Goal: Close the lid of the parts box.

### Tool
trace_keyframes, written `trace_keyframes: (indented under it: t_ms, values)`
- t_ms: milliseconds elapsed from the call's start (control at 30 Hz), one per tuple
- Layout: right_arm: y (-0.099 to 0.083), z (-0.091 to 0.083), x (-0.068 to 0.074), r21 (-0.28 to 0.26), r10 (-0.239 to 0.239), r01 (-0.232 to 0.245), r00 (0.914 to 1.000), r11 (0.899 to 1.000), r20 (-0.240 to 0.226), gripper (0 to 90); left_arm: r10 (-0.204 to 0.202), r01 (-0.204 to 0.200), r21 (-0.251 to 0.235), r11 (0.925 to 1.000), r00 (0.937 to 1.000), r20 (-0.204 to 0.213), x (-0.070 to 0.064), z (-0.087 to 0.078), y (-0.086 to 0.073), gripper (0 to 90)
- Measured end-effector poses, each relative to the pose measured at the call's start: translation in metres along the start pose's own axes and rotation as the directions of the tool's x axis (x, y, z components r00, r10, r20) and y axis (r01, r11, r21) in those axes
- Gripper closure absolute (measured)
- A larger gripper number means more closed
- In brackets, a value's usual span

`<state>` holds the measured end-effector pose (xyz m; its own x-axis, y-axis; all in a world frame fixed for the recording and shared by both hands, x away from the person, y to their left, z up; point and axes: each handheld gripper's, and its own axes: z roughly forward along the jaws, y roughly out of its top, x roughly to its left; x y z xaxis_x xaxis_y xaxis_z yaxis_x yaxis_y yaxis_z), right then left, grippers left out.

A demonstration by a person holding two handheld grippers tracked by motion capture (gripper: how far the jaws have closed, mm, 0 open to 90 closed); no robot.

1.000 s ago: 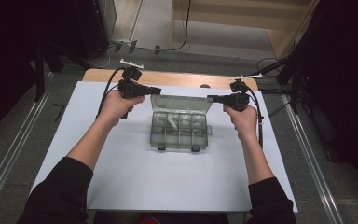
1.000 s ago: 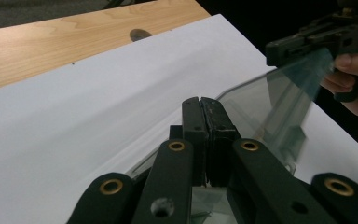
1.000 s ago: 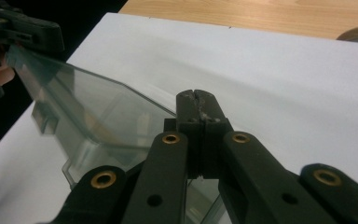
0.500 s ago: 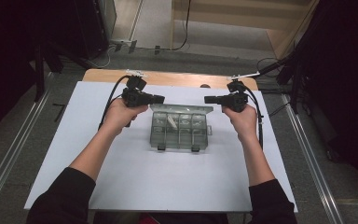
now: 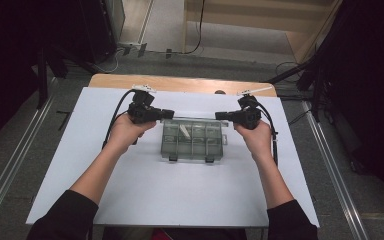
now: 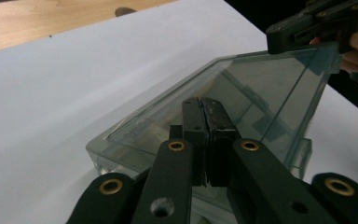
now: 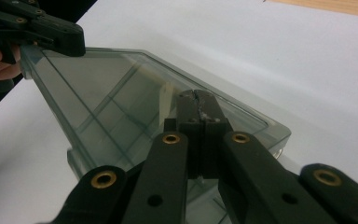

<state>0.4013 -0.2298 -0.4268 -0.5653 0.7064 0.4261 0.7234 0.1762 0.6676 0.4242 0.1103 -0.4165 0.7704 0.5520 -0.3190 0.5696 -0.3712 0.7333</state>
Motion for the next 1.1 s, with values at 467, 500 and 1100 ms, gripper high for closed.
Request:
trace_keyframes:
  t_ms: [467,500,1100]
  values:
    - [-0.014,0.001,0.019,0.016,-0.037,0.036,0.9991,0.999,0.022,90.0,0.024,-0.024,-0.023,0.9995,0.9997,0.004,-0.009,-0.004,-0.011,88.5]
    - [-0.015,0.0,0.021,0.019,-0.038,0.037,0.999,0.999,0.024,90.0,0.025,-0.025,-0.016,0.9996,0.9996,0.01,-0.009,-0.005,-0.011,88.5]
    - [-0.035,-0.003,0.036,0.025,-0.04,0.039,0.9977,0.999,0.055,90.0,0.033,-0.032,-0.022,0.9992,0.9989,0.033,-0.01,-0.007,-0.036,88.4]
